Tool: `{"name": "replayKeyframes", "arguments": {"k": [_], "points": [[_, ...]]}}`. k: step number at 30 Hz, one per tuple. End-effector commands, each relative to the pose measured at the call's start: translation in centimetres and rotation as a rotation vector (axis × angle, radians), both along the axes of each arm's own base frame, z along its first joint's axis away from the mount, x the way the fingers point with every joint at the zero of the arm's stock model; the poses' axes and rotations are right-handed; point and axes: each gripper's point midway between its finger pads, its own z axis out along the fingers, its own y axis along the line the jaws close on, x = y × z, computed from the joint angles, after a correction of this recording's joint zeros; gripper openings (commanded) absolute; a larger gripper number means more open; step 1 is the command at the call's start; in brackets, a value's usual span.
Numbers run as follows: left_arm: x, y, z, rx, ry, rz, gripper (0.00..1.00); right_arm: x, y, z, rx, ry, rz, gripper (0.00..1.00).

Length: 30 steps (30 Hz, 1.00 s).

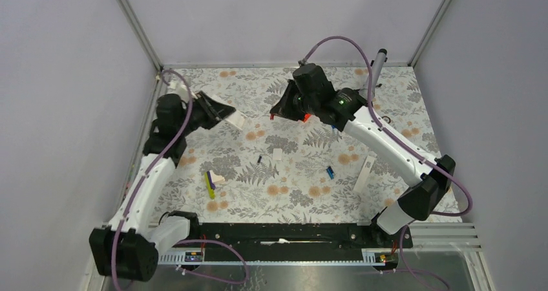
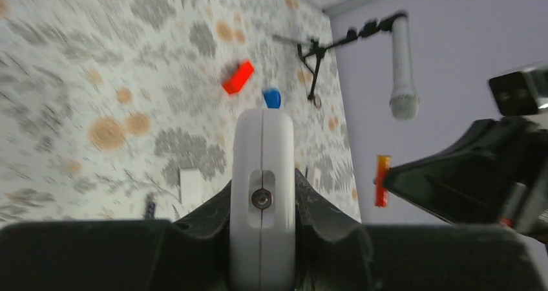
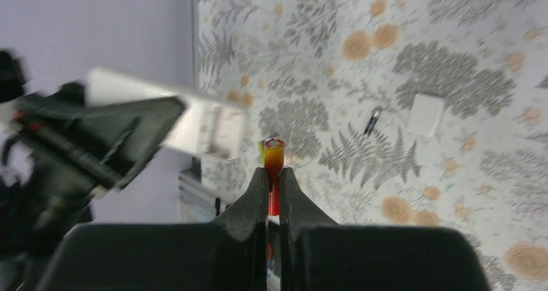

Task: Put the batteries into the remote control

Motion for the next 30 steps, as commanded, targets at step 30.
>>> {"name": "replayKeyframes", "arguments": {"k": [30], "points": [[0.1,-8.2,-2.5,-0.29,0.019,-0.18,0.0,-4.6,3.1,-5.7,0.174,0.402,-0.032,0.02]]}}
